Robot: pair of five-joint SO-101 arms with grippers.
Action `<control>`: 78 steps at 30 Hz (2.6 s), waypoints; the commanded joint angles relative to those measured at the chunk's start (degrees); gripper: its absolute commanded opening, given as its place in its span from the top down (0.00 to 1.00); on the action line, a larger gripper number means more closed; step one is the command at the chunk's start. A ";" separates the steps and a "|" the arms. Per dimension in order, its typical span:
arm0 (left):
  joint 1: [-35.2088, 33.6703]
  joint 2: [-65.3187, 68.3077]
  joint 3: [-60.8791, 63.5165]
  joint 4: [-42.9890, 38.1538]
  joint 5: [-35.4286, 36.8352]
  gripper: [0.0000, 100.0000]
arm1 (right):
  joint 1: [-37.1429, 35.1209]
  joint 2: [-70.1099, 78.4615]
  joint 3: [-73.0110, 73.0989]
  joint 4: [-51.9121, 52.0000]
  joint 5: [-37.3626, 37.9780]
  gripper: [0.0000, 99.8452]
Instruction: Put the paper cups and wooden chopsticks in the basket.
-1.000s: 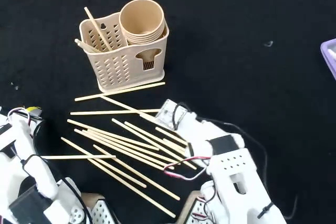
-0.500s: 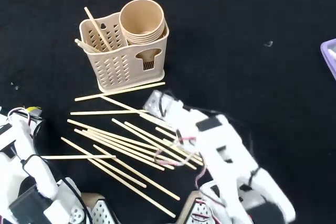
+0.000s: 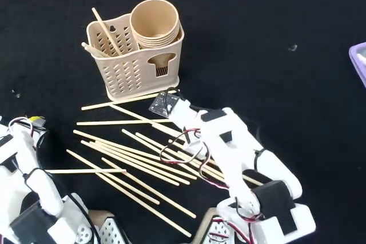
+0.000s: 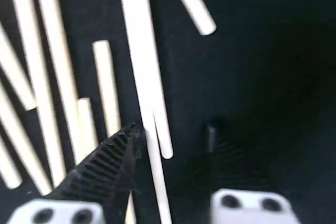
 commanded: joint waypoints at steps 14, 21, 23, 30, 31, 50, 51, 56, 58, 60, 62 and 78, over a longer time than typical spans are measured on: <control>0.31 -1.93 -0.57 -0.70 -0.35 0.68 | -0.88 -26.07 1.27 14.51 -0.26 0.99; 0.31 -1.93 -0.57 -0.70 -0.35 0.68 | -6.59 -46.11 -0.31 29.54 -2.02 0.99; 0.31 -1.93 -0.57 -0.70 -0.35 0.68 | -12.31 -50.68 -1.10 32.88 -5.19 0.99; 0.13 -1.93 -0.57 -0.70 -0.35 0.68 | -26.20 -55.43 -8.57 30.15 -14.42 0.99; 0.13 -1.93 -0.57 -0.70 -0.35 0.68 | -25.85 -55.43 -10.42 27.25 -16.00 0.99; 0.13 -1.93 -0.40 -0.70 -0.35 0.68 | -15.21 -22.81 -25.71 -53.01 -43.96 0.99; 0.13 -1.93 -0.40 -0.70 -0.35 0.68 | -14.59 -19.38 -28.35 -53.01 -44.22 0.99; 0.13 -1.93 -0.40 -0.70 -0.35 0.68 | -13.89 -4.44 -38.11 -53.10 -43.96 0.99; 0.13 -1.93 -0.40 -0.70 -0.35 0.68 | -13.89 0.31 -40.75 -53.36 -43.87 0.99; 0.13 -1.93 -0.40 -0.70 -0.35 0.68 | -13.80 4.35 -42.59 -53.36 -43.87 0.99; 0.13 -1.93 -0.40 -0.70 -0.44 0.68 | -13.36 7.69 -43.65 -53.36 -43.87 0.99; 0.13 -1.93 -0.48 -0.70 -0.44 0.68 | -13.10 5.49 -36.53 -43.69 -43.96 0.79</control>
